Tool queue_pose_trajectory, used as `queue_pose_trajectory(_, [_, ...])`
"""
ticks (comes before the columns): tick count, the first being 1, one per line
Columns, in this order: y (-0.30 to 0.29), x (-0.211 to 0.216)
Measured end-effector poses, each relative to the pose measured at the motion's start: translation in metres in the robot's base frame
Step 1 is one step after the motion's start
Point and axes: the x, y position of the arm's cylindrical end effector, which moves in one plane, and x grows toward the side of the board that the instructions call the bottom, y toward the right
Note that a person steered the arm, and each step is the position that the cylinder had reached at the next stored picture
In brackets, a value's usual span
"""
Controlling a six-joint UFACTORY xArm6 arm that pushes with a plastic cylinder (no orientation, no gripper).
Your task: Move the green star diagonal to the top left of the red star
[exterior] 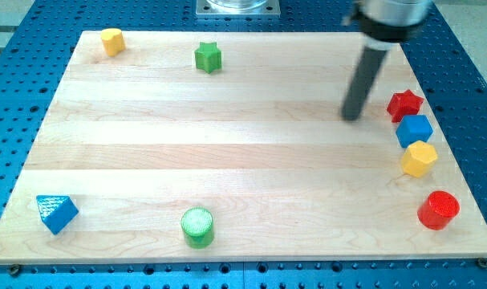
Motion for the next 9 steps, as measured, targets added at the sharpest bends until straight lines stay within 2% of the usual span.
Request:
queue_pose_trajectory(1, [-0.169, 0.028])
queue_pose_trajectory(2, [-0.264, -0.014])
queue_pose_trajectory(3, [-0.282, -0.092])
queue_pose_trajectory(4, [-0.259, -0.129])
queue_pose_trajectory(5, [-0.163, -0.139])
queue_pose_trajectory(6, [-0.103, -0.146])
queue_pose_trajectory(7, [-0.110, -0.158])
queue_pose_trajectory(9, [0.073, -0.154])
